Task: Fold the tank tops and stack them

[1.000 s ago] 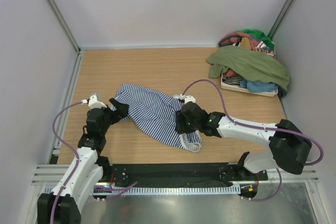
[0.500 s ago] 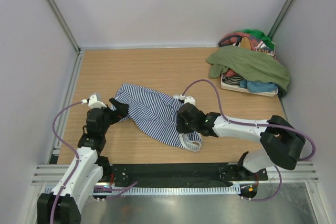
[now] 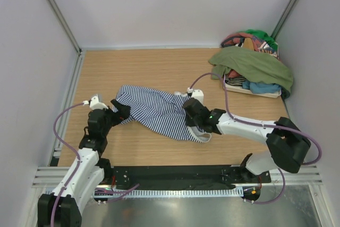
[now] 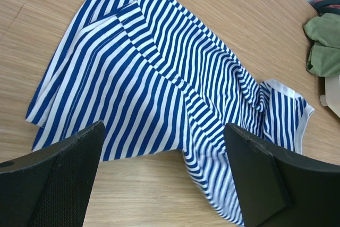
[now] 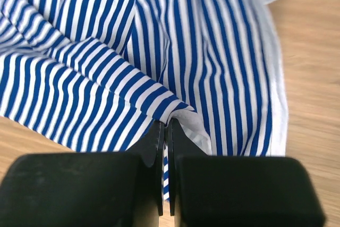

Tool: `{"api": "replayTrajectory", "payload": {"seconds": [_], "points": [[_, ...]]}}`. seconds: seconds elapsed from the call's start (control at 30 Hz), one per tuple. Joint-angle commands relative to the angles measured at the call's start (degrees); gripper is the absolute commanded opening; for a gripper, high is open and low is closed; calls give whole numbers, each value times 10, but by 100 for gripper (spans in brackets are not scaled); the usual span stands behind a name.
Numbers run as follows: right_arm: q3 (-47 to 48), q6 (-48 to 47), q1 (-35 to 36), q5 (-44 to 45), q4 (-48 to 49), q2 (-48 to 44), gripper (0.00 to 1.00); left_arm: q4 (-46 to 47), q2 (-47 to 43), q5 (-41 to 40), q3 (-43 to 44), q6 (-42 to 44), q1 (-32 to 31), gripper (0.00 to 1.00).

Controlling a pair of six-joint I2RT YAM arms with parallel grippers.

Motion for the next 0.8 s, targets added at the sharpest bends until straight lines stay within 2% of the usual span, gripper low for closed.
{"api": "replayTrajectory", "payload": {"seconds": [0.0,0.13,0.3,0.47,0.53,0.57,0.77], "points": [[32,-36,-49,50,-25,-65,1,6,10,0,23,-4,0,93],[46,-82,-151,27,-37,-102,1,5,31,-5,30,-5,0,93],[7,-166,-158,-43,41,-154,1,7,65,-11,39,-12,0,94],[-100,-150,-157,-111,120,-203,1,17,131,-11,64,-28,0,94],[-141,-143,-157,-104,154,-211,1,17,176,7,89,-33,0,89],[-152,-140,-157,-85,169,-211,1,22,190,15,97,-32,0,80],[-182,-127,-158,-71,202,-187,1,28,303,39,163,-29,-6,64]]}}
